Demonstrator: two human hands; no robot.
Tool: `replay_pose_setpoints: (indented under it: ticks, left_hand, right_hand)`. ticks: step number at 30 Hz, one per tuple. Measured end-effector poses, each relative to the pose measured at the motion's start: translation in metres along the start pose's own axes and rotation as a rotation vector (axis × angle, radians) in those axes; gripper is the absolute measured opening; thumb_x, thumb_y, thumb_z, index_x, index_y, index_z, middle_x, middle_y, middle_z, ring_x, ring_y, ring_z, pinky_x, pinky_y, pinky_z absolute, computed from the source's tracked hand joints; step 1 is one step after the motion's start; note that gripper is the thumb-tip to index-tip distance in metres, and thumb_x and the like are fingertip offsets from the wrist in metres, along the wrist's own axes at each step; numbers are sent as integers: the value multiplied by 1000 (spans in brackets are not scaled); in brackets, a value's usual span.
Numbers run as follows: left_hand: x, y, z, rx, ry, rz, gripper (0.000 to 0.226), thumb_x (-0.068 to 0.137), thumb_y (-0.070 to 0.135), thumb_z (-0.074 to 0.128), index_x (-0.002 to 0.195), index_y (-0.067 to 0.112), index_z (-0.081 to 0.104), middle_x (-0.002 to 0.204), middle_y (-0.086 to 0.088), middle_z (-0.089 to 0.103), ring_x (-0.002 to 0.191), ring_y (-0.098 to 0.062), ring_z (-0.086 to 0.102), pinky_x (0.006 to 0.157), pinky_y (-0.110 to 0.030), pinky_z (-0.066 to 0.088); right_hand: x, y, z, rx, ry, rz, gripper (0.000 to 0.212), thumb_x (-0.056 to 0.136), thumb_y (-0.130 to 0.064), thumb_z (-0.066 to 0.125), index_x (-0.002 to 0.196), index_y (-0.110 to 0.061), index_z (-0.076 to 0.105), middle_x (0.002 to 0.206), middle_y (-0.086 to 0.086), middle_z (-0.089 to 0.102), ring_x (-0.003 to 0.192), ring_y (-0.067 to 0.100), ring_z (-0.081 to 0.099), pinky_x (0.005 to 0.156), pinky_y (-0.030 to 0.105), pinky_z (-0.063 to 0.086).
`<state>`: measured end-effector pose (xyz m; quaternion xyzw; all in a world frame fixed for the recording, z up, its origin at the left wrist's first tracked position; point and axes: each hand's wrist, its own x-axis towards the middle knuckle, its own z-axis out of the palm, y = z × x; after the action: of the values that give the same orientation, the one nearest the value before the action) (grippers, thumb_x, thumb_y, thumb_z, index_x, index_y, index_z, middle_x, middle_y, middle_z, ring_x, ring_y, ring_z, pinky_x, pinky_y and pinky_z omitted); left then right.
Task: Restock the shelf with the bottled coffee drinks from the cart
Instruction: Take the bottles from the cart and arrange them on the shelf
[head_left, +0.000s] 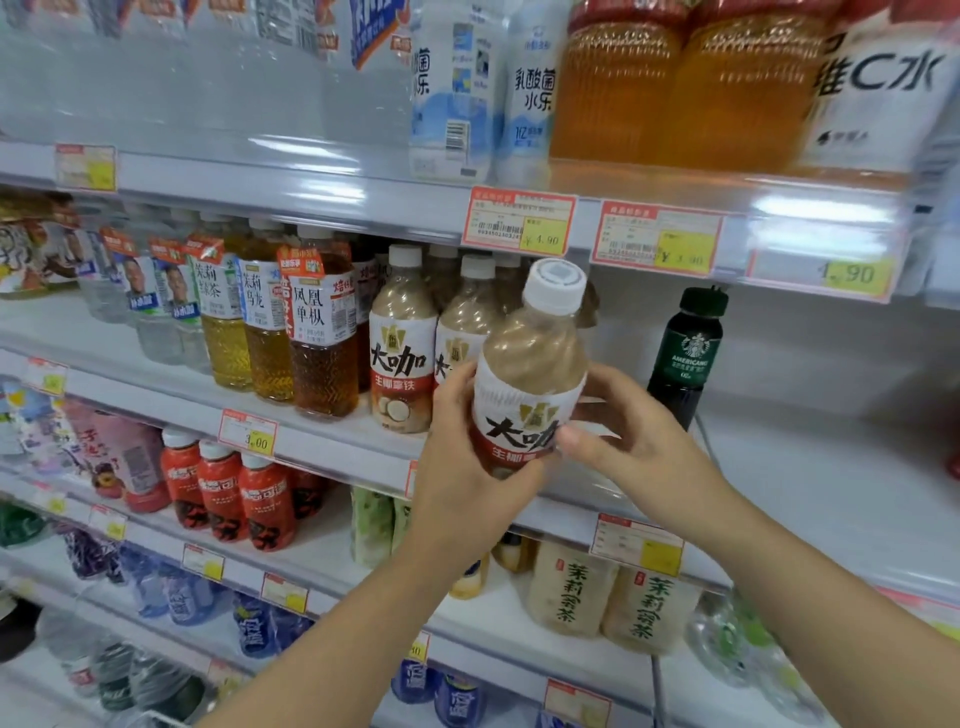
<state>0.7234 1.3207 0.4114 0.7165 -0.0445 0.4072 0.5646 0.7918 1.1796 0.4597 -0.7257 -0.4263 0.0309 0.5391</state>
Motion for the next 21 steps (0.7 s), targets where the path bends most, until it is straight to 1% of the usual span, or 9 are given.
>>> replay_pose_setpoints:
  ticks: [1,3,6,7,9,12,16,18,21]
  left_hand:
    - [2,-1,8,-2,-19,13,77,69,25,81,124,51,33,121,21,54,115,-7,57,91,-33,52]
    - [4,-4,21,0,-50,17,78,69,24,80,131,41,35,125,13,55,115,-12,57,91,-41,52]
    - [12,-9,30,61,-74,9,82,66,24,82,133,34,36,124,11,56,115,-9,57,91,-40,51]
    - [17,-10,30,114,-87,11,82,65,27,82,133,34,36,125,13,55,116,-9,55,93,-40,51]
    - [26,-14,24,300,-115,49,80,66,41,78,135,32,37,129,13,50,121,-7,49,98,-40,46]
    - [30,-24,3,626,-95,216,67,76,57,60,133,27,44,136,9,45,126,-8,42,103,-42,41]
    - [30,-41,-23,800,126,289,52,82,49,50,126,21,52,132,-2,48,122,-17,41,101,-42,36]
    - [36,-46,-28,913,180,277,59,81,52,49,130,20,48,140,-10,39,130,-26,30,106,-44,26]
    - [45,-50,-28,999,98,179,84,75,68,46,145,27,25,153,-14,12,142,-30,3,111,-54,11]
  right_hand:
    - [-3,-3,-1,-19,-14,-12,57,68,-50,76,117,-41,48,112,-24,63,109,-3,58,90,20,50]
    - [-4,-2,-4,-32,75,1,64,60,-47,78,117,-37,49,111,-20,64,107,-3,59,92,24,50]
    - [1,4,-10,-30,174,15,68,60,-37,79,121,-28,52,111,-13,66,105,1,61,94,29,50]
    - [3,6,-11,-39,187,16,66,64,-31,81,123,-26,52,112,-12,65,106,1,60,93,27,50]
    - [7,12,-11,-61,234,16,63,68,-24,81,124,-25,52,112,-15,64,106,-1,59,86,15,49]
    - [10,21,-6,-104,278,26,64,69,-25,81,125,-29,49,111,-21,61,104,-9,55,76,2,44]
    - [18,31,3,-100,321,81,58,71,-28,79,120,-32,49,101,-26,57,89,-21,53,67,-4,39]
    - [27,31,6,-101,344,132,56,73,-32,77,122,-27,50,99,-22,56,83,-17,53,64,-2,41]
    - [37,32,12,-135,335,168,55,75,-34,75,122,-24,49,109,-13,57,87,-11,51,67,2,40]
